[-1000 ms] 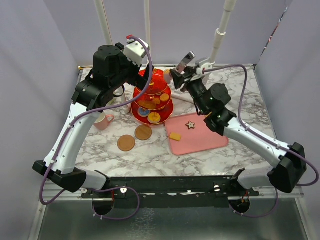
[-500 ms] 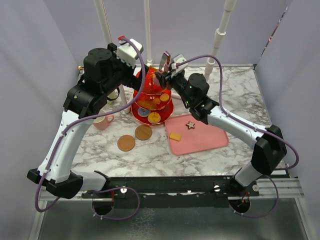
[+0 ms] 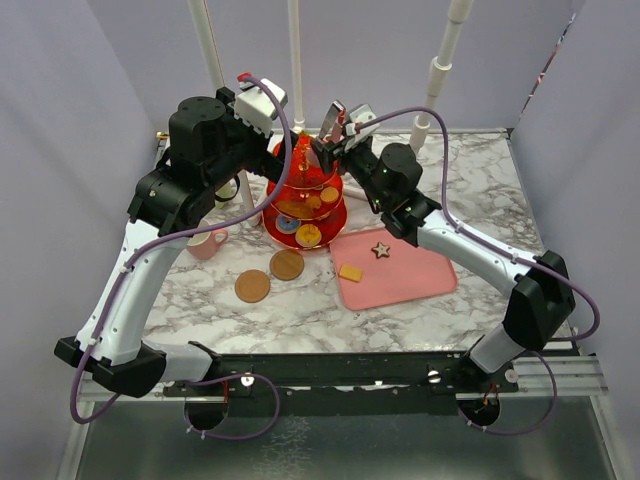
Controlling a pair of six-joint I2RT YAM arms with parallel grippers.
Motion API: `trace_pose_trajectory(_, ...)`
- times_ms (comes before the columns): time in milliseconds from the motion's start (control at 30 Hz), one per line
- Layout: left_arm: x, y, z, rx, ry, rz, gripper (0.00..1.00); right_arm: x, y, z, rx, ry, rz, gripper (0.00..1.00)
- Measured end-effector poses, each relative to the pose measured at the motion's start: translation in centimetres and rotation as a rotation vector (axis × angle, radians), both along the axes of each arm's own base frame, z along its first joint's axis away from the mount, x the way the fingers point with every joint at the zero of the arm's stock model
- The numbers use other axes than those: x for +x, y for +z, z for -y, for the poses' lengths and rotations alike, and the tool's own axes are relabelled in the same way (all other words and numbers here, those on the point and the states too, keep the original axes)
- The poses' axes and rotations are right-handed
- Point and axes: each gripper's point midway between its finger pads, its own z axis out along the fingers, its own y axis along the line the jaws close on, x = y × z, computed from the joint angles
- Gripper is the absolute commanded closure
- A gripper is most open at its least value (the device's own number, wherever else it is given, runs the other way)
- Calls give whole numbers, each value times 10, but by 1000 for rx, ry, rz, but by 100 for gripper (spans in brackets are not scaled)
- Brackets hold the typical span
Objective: Serve the afternoon tea
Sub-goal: Place the desert on the desert table.
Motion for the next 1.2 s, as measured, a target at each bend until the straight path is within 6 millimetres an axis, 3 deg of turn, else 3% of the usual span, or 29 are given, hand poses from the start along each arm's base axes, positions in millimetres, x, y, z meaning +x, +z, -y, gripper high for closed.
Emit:
trace_pose_trajectory(200, 0, -1, 0, 2, 0, -5, 1, -21, 17, 17, 17, 7, 19, 37)
trace_pose_trajectory(367, 3, -6, 2, 8, 1, -17, 1, -59, 36, 46, 51, 33, 27, 36)
trace_pose_trajectory(467, 6, -11, 3, 15, 0, -30, 1, -83, 30, 63, 68, 52, 8, 37)
trace_pose_trajectory(600, 10, -19, 6, 27, -4, -54, 1, -107, -14, 75, 47, 84, -81, 37)
trace_pose_trajectory(767, 13, -25, 9, 36, -7, -70, 1, -124, -97, 80, -28, 110, -242, 37)
trace_pose_trajectory(867, 13, -25, 8, 37, -8, -69, 1, -131, -135, 82, -62, 113, -314, 37)
trace_pose_trajectory(1033, 12, -22, 8, 37, -9, -64, 1, -140, -174, 84, -85, 128, -375, 37)
trace_pose_trajectory(1200, 12, -20, 8, 38, -9, -58, 1, -149, -198, 85, -89, 160, -382, 35)
